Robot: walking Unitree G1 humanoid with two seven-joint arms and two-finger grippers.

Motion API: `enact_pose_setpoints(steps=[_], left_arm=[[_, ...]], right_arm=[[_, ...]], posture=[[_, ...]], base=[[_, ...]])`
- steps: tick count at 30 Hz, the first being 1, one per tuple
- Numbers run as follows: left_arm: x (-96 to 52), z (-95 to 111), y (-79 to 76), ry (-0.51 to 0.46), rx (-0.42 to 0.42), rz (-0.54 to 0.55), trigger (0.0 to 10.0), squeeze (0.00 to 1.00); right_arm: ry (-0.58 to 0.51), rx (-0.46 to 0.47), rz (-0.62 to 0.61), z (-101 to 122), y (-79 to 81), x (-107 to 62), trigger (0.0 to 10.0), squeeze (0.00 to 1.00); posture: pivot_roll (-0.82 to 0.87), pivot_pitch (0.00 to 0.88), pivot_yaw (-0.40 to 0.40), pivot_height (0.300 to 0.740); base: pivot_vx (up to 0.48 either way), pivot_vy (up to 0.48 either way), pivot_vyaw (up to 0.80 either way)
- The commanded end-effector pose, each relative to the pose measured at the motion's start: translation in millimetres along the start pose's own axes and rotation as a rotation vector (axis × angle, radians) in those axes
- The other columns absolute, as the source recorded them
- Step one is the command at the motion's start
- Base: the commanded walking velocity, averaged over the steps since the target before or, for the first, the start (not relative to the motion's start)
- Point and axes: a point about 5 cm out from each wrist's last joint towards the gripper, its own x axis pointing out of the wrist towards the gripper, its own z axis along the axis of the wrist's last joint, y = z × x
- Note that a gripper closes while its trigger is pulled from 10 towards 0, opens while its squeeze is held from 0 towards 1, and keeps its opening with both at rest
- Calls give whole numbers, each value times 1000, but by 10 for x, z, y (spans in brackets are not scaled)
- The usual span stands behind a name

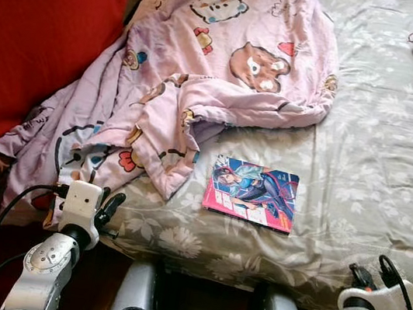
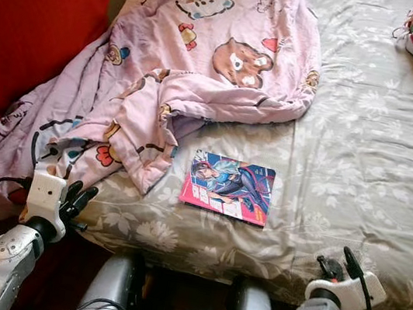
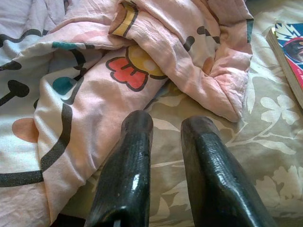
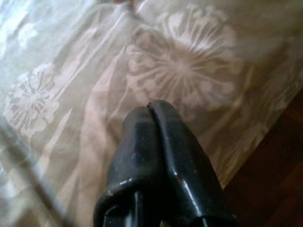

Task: Clean up the room

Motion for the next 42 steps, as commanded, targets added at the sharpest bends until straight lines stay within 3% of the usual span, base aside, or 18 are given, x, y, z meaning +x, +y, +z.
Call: enact_pose_setpoints(steps=[1, 3, 9, 23, 29, 42], left_arm=[[-46, -77, 28, 30, 4, 8, 10000, 0], [-42, -72, 33, 28, 4, 10, 10000, 0], [-54, -66, 49, 24, 5, 17, 10000, 0], [-135, -61, 110, 24, 13, 32, 10000, 0], [-163, -65, 144, 30, 21, 39, 10000, 0], [-196, -64, 193, 37, 32, 49, 10000, 0]], right_arm=[[-24, 10, 58, -37, 51, -38, 10000, 0], [-55, 67, 185, -49, 237, -50, 10000, 0], [-7, 77, 325, -140, 614, -36, 10000, 0], [229, 115, 450, -452, 1086, -98, 10000, 0], [286, 157, 393, -525, 1073, -111, 10000, 0], [265, 225, 324, -518, 966, -102, 10000, 0]], posture=[[164, 215, 84, 601], [161, 217, 85, 601], [170, 220, 81, 601], [216, 234, 79, 601], [232, 235, 82, 601], [237, 231, 86, 601]], base=[[0, 0, 0], [0, 0, 0], [0, 0, 0], [0, 0, 0], [0, 0, 0], [0, 0, 0]])
